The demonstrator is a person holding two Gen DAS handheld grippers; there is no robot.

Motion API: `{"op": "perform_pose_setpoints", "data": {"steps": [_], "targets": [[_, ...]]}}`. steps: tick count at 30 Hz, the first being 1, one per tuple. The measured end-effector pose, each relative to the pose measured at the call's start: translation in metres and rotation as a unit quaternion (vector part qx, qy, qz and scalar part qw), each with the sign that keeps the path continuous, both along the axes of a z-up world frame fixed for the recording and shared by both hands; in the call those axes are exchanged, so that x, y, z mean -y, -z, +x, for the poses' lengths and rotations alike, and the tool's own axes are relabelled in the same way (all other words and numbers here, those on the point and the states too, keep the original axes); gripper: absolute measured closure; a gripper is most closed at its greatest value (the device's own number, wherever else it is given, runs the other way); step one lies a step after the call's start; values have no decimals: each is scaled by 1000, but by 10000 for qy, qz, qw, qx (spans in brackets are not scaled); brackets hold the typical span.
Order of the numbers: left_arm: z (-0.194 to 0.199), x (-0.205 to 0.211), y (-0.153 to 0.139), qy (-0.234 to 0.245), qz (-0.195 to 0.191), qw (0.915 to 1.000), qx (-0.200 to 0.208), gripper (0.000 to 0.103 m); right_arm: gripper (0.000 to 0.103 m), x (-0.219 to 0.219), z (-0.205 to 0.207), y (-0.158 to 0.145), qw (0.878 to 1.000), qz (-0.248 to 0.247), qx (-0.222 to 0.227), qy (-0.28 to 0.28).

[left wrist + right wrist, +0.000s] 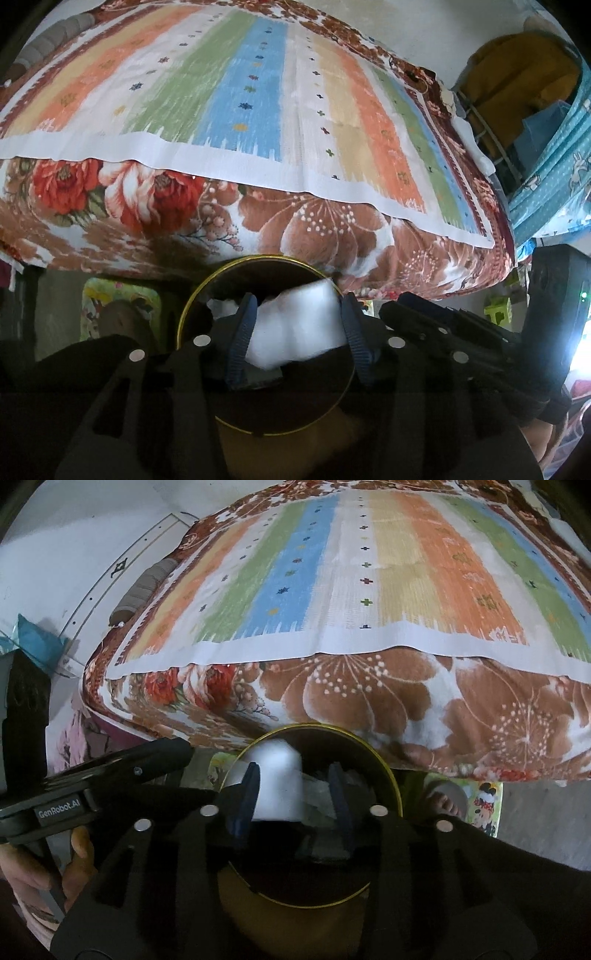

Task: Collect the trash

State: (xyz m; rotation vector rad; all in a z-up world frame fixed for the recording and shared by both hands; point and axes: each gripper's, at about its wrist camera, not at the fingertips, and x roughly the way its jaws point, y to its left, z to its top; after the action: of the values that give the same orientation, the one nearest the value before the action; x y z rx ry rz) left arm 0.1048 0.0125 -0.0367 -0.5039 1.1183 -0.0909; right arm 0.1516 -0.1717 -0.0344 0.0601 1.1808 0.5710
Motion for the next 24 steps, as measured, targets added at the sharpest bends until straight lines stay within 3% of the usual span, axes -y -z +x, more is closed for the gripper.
{"op": "perform_pose_setpoints", "data": {"steps": [6,12,14,17,24], "targets": [[-6,-4,-6,45,197,9997,120,40,53,4,-9,-8,9997,-46,200,-113],[-21,-4,-8,258,715,9970,137,21,36,17,-28,-17,9987,-85,413,-283],[-31,-2,-7,352,951,9947,159,12,25,21,-35,-19,9984,-53,467,-317],[-44,-2,-3,338,932,9946,306,6,10,24,-48,-22,9977,22,557,-392],[-53,0,3,272,949,9946,313,6,9,21,-65,-21,9959,-108,782,-446]]}}
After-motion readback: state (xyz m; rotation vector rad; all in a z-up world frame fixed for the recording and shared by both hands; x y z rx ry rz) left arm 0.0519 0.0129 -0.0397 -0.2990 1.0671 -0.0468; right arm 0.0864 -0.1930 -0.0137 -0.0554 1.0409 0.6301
